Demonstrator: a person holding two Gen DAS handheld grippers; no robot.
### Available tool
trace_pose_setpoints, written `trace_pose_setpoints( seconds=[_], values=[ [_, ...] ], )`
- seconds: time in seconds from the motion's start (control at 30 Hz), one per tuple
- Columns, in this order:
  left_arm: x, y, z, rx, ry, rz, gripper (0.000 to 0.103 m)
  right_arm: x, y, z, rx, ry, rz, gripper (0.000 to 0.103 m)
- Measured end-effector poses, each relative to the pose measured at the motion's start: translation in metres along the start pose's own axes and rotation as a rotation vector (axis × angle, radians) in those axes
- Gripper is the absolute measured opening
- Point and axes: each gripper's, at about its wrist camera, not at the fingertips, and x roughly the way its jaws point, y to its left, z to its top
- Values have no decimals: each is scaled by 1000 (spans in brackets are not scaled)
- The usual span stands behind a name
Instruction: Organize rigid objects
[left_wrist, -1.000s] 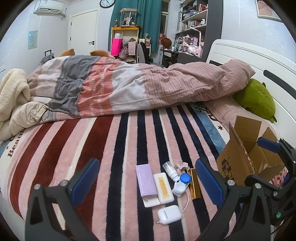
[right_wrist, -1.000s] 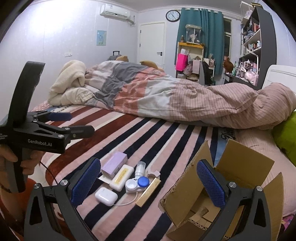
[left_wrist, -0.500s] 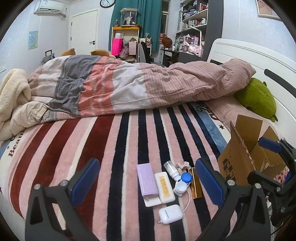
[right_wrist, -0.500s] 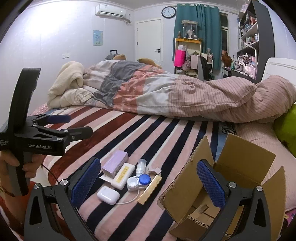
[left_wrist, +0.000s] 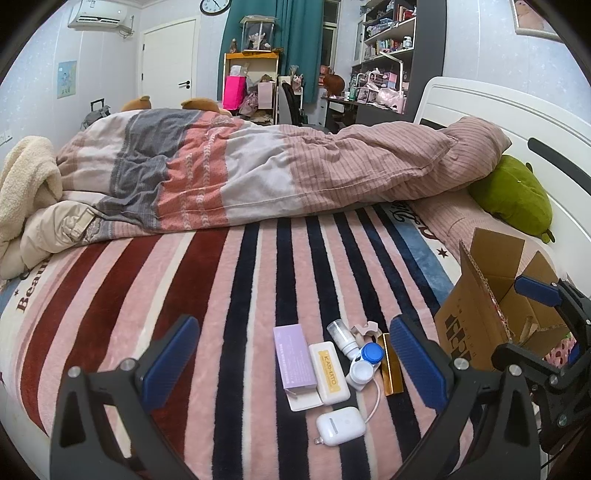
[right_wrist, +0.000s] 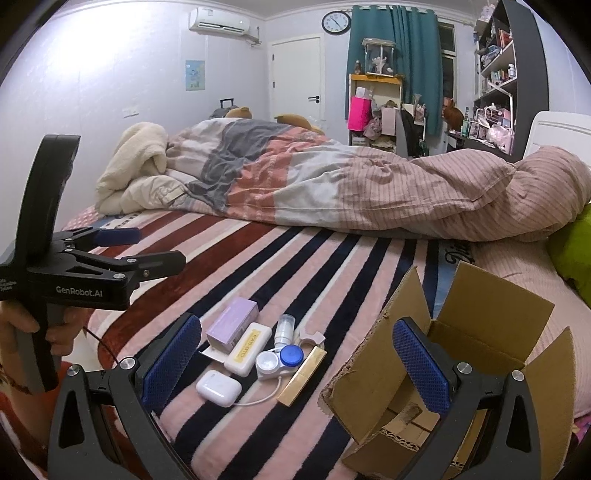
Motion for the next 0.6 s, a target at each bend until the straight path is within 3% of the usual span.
trace_pose_setpoints(
  seconds=[0.47, 0.6],
  values=[
    [1, 2, -3, -5, 1, -3, 102, -2, 6, -1, -20, -17, -7, 103],
    [-1, 13, -5, -17, -21, -17, 102, -6, 18, 1, -60, -40, -2, 86]
  ],
)
